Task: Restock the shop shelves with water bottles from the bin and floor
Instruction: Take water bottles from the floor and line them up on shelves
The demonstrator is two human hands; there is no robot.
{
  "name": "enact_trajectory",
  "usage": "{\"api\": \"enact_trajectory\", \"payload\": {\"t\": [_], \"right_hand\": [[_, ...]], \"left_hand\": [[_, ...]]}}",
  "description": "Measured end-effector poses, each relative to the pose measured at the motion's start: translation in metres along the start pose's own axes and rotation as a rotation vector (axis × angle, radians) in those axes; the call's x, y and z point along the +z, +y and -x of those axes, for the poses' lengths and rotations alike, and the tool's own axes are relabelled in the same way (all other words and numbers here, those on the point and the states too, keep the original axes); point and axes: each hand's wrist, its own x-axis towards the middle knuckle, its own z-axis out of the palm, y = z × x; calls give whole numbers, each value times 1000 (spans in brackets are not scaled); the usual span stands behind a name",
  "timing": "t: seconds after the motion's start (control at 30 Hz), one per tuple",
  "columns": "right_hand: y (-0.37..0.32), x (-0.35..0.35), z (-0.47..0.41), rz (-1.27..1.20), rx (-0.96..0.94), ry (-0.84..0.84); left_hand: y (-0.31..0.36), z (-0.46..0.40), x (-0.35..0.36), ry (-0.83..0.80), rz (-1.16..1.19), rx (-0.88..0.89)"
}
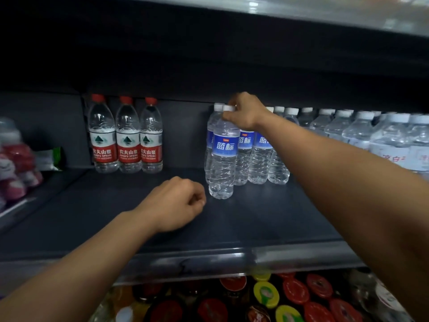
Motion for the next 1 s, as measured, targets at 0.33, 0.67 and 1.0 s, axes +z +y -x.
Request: {"api": "enact_trajectory", "payload": {"t": [0.33, 0.67, 1.0], "right_hand": [[2, 1, 11, -23, 19, 49], [2, -18, 117, -20, 51, 4], [-13, -9, 314, -100, -13, -204]], "left_hand": [[6, 9, 1, 31, 28, -3], [45, 57, -8, 30, 42, -29], [99, 149, 44, -169, 90, -24]]}}
